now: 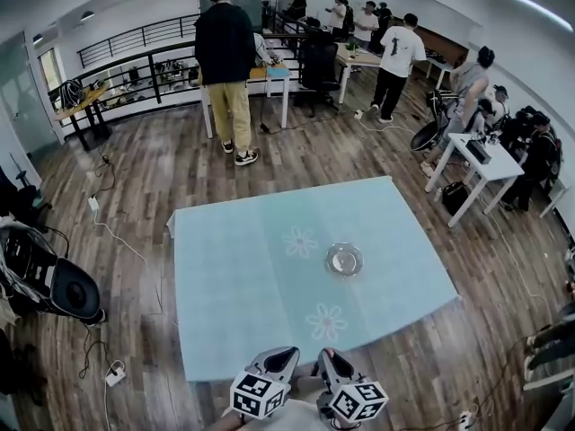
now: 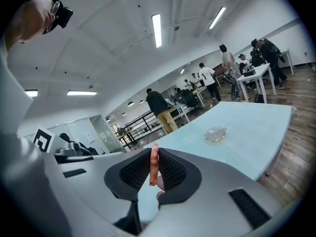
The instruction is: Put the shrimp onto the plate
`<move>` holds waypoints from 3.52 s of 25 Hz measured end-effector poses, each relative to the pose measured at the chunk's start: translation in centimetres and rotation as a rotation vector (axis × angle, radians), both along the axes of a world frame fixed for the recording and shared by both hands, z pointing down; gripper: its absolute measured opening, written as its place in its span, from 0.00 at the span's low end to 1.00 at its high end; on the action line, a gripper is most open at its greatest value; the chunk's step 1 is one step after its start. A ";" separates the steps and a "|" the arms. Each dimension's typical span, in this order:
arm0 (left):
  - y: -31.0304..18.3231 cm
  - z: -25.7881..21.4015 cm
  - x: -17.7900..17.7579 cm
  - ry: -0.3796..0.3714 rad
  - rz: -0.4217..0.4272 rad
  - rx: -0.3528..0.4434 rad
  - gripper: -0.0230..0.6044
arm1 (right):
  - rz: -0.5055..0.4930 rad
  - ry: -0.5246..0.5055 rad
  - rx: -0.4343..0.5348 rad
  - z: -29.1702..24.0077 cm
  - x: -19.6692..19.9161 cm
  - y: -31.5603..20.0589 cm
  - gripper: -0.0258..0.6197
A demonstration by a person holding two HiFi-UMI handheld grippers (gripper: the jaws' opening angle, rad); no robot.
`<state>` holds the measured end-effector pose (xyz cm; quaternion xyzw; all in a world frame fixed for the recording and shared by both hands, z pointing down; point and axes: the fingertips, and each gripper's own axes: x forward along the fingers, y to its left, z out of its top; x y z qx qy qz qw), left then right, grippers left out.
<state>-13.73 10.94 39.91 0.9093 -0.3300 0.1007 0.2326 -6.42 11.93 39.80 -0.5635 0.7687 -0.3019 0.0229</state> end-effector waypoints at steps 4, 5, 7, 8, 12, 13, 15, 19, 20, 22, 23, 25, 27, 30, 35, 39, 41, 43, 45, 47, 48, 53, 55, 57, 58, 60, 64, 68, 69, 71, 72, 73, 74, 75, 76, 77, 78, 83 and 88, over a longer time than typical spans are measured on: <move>-2.6 0.2 2.7 0.003 -0.043 -0.005 0.05 | -0.039 -0.001 -0.003 0.4 2.7 -2.5 0.13; -3.3 0.2 3.5 0.003 -0.052 -0.005 0.05 | -0.049 -0.003 -0.003 0.5 3.4 -3.2 0.13; -4.6 0.3 5.2 0.000 -0.065 0.002 0.05 | -0.072 -0.001 0.006 0.5 5.1 -4.6 0.13; -5.2 0.1 6.2 0.000 -0.070 0.008 0.05 | -0.083 0.001 0.010 0.4 6.1 -5.4 0.13; -7.5 -0.6 10.0 -0.002 -0.106 0.015 0.05 | -0.130 -0.004 0.008 0.2 10.0 -8.2 0.13; -8.0 -0.6 10.7 -0.006 -0.122 0.012 0.05 | -0.143 -0.010 0.009 0.3 10.7 -9.0 0.13; -8.9 -0.2 11.8 -0.015 -0.151 0.006 0.05 | -0.163 -0.022 0.020 0.5 12.0 -10.4 0.13; -10.9 1.0 15.3 -0.055 -0.187 0.026 0.05 | -0.189 -0.037 0.062 0.3 15.1 -12.9 0.13; -11.3 1.3 16.3 -0.077 -0.189 0.032 0.05 | -0.194 -0.044 0.065 0.2 15.9 -13.4 0.13; -12.0 1.9 18.0 -0.099 -0.194 0.031 0.05 | -0.208 -0.055 0.061 0.4 17.3 -14.0 0.13; -12.3 2.0 18.5 -0.099 -0.206 0.026 0.05 | -0.216 -0.059 0.055 0.8 17.9 -14.2 0.13; -12.9 2.2 19.0 -0.103 -0.244 0.018 0.05 | -0.234 -0.066 0.038 1.7 18.8 -14.7 0.13; -13.2 2.2 19.0 -0.113 -0.273 0.006 0.05 | -0.245 -0.067 0.028 2.2 19.7 -15.3 0.13; -13.7 2.3 19.4 -0.139 -0.283 -0.011 0.05 | -0.244 -0.065 0.028 2.5 21.0 -16.4 0.13; -14.6 2.8 19.5 -0.141 -0.309 -0.006 0.05 | -0.229 -0.072 -0.009 4.9 22.0 -17.5 0.13; -14.9 4.4 18.2 -0.161 -0.333 -0.020 0.05 | -0.263 -0.041 -0.028 6.2 20.4 -17.9 0.13; -14.7 5.2 18.2 -0.161 -0.334 -0.041 0.05 | -0.271 -0.033 -0.048 6.6 20.0 -17.9 0.13; -14.5 5.9 18.5 -0.140 -0.329 -0.075 0.05 | -0.271 -0.021 -0.063 6.9 19.9 -17.6 0.13; -14.9 6.8 18.6 -0.133 -0.320 -0.091 0.05 | -0.276 -0.005 -0.068 7.5 19.5 -17.8 0.13; -15.6 7.4 18.7 -0.128 -0.319 -0.103 0.05 | -0.286 0.008 -0.074 8.1 19.2 -18.3 0.13; -16.1 7.6 18.7 -0.125 -0.320 -0.108 0.05 | -0.292 0.017 -0.077 8.3 19.1 -18.8 0.13; -19.4 8.0 18.2 -0.122 -0.327 -0.110 0.05 | -0.311 0.108 -0.084 9.6 19.2 -22.5 0.13; -19.4 8.9 18.1 -0.131 -0.318 -0.143 0.05 | -0.305 0.143 -0.101 10.5 19.7 -22.7 0.13; -19.7 10.1 18.2 -0.142 -0.305 -0.170 0.05 | -0.292 0.156 -0.120 11.5 20.3 -23.2 0.13; -20.0 10.7 18.3 -0.145 -0.302 -0.179 0.05 | -0.288 0.158 -0.129 12.0 20.5 -23.5 0.13; -20.5 11.9 18.2 -0.150 -0.301 -0.193 0.05 | -0.286 0.164 -0.143 13.4 20.6 -24.1 0.13; -21.3 13.9 18.4 -0.170 -0.293 -0.205 0.05 | -0.291 0.187 -0.166 15.9 20.5 -25.0 0.13; -21.8 16.0 18.2 -0.178 -0.281 -0.225 0.05 | -0.301 0.198 -0.182 17.8 19.8 -26.1 0.13; -21.9 16.5 18.1 -0.179 -0.281 -0.231 0.05 | -0.303 0.197 -0.185 18.2 19.6 -26.3 0.13; -22.1 17.6 18.0 -0.178 -0.282 -0.243 0.05 | -0.301 0.196 -0.192 19.1 19.6 -26.7 0.13; -22.2 18.1 18.1 -0.177 -0.283 -0.250 0.05 | -0.297 0.196 -0.197 19.5 19.7 -26.8 0.13; -22.3 18.5 18.2 -0.176 -0.282 -0.258 0.05 | -0.293 0.196 -0.203 19.9 19.9 -26.9 0.13; -22.4 18.9 18.4 -0.176 -0.281 -0.263 0.05 | -0.291 0.197 -0.207 20.3 20.0 -27.1 0.13; -22.6 19.1 18.5 -0.174 -0.280 -0.268 0.05 | -0.289 0.198 -0.211 20.5 20.2 -27.2 0.13; -22.7 19.4 18.6 -0.172 -0.278 -0.272 0.05 | -0.288 0.200 -0.215 20.7 20.3 -27.4 0.13; -22.8 19.6 18.7 -0.171 -0.277 -0.277 0.05 | -0.287 0.201 -0.218 20.9 20.3 -27.6 0.13; -22.9 19.8 18.7 -0.169 -0.275 -0.280 0.05 | -0.285 0.201 -0.221 21.2 20.3 -27.8 0.13; -23.8 21.4 18.7 -0.173 -0.271 -0.286 0.05 | -0.268 0.203 -0.238 22.9 20.3 -29.0 0.13; -25.0 22.5 18.6 -0.168 -0.272 -0.303 0.05 | -0.252 0.223 -0.256 24.2 20.4 -30.2 0.13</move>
